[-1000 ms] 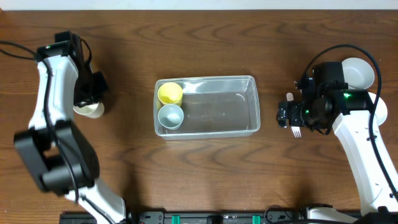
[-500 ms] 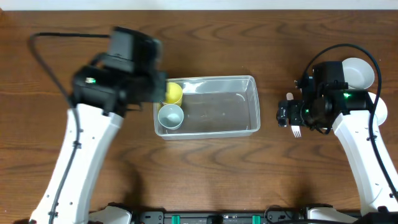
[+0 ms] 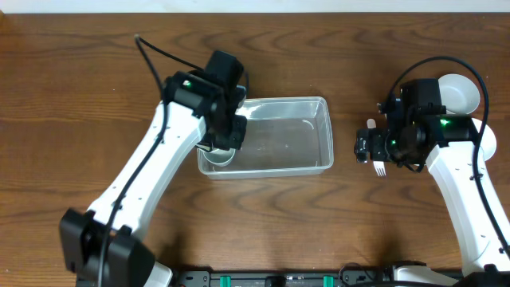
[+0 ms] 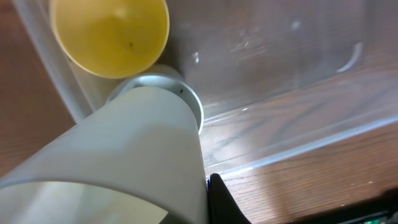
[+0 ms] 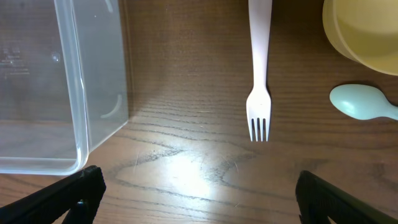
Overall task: Pack container
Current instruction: 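Place the white cup into the container and release, then retract the left arm and move the right gripper to the yellow bowl, then grasp the yellow bowl rim with the right gripper and carry it left, then lower the yellow bowl into the container's right half and release, then move the right gripper back to the white bowl and grasp its rim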
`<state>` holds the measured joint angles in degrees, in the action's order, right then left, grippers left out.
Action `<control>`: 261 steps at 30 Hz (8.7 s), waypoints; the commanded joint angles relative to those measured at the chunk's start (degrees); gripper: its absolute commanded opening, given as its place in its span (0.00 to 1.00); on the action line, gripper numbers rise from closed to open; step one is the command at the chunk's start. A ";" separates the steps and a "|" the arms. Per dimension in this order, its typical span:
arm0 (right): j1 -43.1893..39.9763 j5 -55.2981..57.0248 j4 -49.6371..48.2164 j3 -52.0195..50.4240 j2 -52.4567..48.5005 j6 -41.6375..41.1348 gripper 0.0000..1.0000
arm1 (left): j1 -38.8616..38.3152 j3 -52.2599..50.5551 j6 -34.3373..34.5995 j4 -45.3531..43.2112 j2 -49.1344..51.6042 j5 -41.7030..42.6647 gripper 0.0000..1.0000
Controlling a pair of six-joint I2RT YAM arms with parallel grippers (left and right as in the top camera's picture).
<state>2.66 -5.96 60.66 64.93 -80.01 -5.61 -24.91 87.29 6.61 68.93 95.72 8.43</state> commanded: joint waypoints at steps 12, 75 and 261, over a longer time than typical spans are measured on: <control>-0.35 0.15 0.46 0.94 -0.04 0.55 0.99 | 0.20 1.42 -1.81 0.15 3.23 -3.23 0.39; -10.19 8.50 -4.55 19.65 -36.39 1.42 0.40 | 28.70 1.86 2.10 -0.13 -12.87 -2.84 0.70; -28.85 11.13 8.66 32.76 -45.92 -6.01 0.82 | 28.70 1.86 2.08 1.33 -12.87 -3.04 0.71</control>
<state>-26.44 6.76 69.73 97.80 -124.25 -12.95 3.55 89.60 8.16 70.11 82.63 5.61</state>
